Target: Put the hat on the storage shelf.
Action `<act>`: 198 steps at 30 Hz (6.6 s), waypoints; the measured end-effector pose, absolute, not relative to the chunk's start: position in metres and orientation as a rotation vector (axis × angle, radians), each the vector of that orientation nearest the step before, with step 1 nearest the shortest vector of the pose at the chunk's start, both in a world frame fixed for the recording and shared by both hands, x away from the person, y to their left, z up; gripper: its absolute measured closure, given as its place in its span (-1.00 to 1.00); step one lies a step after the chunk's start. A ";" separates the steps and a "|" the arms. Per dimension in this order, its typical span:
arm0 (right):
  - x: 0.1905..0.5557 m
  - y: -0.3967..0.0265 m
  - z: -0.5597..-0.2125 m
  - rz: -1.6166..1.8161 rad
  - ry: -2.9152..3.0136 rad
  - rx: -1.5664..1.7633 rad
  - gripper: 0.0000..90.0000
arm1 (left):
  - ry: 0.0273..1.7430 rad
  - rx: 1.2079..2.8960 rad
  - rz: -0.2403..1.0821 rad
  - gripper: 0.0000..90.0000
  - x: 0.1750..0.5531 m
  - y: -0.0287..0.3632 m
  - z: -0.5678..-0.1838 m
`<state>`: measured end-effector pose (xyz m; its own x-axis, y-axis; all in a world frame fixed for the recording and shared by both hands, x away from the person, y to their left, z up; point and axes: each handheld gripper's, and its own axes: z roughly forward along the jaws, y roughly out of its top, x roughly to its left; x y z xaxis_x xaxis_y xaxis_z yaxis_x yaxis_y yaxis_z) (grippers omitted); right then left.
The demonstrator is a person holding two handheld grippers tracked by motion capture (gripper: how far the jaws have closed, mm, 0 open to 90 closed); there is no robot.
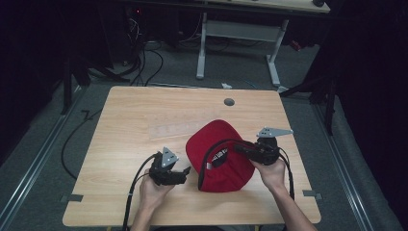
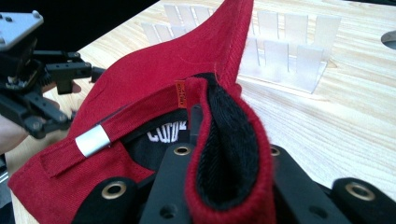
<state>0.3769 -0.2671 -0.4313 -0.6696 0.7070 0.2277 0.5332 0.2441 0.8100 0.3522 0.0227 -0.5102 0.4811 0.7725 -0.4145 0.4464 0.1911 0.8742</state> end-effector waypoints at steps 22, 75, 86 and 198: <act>0.382 -0.255 -0.420 1.346 2.295 1.206 0.86 | 1.031 1.416 0.377 -0.56 0.339 0.002 -0.500; 0.389 -0.235 -0.435 1.417 2.535 1.212 0.66 | 0.767 1.580 0.388 0.65 0.317 0.004 -0.468; 0.384 -0.257 -0.419 1.482 2.328 1.223 0.10 | 0.783 1.617 0.334 0.84 0.318 0.003 -0.465; 0.382 -0.274 -0.531 0.929 2.217 1.291 -0.30 | 1.234 1.124 0.619 0.86 0.474 0.105 -0.409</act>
